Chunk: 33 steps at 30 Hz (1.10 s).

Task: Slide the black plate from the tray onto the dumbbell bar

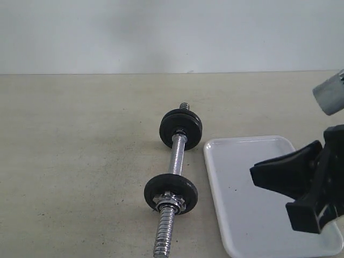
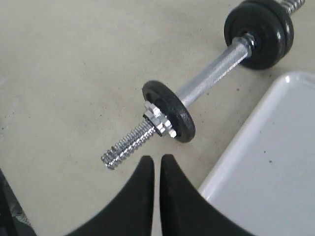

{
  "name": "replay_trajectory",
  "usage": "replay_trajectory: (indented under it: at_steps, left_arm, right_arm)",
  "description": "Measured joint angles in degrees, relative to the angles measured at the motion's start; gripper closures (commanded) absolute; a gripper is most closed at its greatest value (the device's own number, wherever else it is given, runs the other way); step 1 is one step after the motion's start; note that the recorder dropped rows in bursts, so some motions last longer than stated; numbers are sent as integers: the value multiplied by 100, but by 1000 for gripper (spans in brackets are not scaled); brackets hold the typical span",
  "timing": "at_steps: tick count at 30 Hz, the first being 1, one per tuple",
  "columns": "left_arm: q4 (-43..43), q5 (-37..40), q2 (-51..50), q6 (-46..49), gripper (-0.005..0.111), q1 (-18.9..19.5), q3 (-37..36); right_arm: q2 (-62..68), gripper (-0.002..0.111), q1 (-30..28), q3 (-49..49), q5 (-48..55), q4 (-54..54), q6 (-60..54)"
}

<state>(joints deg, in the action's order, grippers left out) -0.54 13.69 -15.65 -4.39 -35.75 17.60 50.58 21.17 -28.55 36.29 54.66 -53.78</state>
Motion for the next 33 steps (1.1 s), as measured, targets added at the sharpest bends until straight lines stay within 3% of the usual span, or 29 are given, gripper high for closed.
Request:
replay_trajectory:
  at_steps: [11, 27, 33]
  left_arm:
    - [180, -213, 0, 19, 102, 0, 0]
    - [268, -36, 0, 125, 102, 0, 0]
    - [1017, -36, 0, -228, 102, 254, -98]
  right_arm:
    - [-154, 107, 0, 66, -438, 1908, -1842]
    - [-3236, 109, 0, 992, -1928, 2029, -2066]
    - [-4062, 109, 0, 1287, -2682, 2039, -2066]
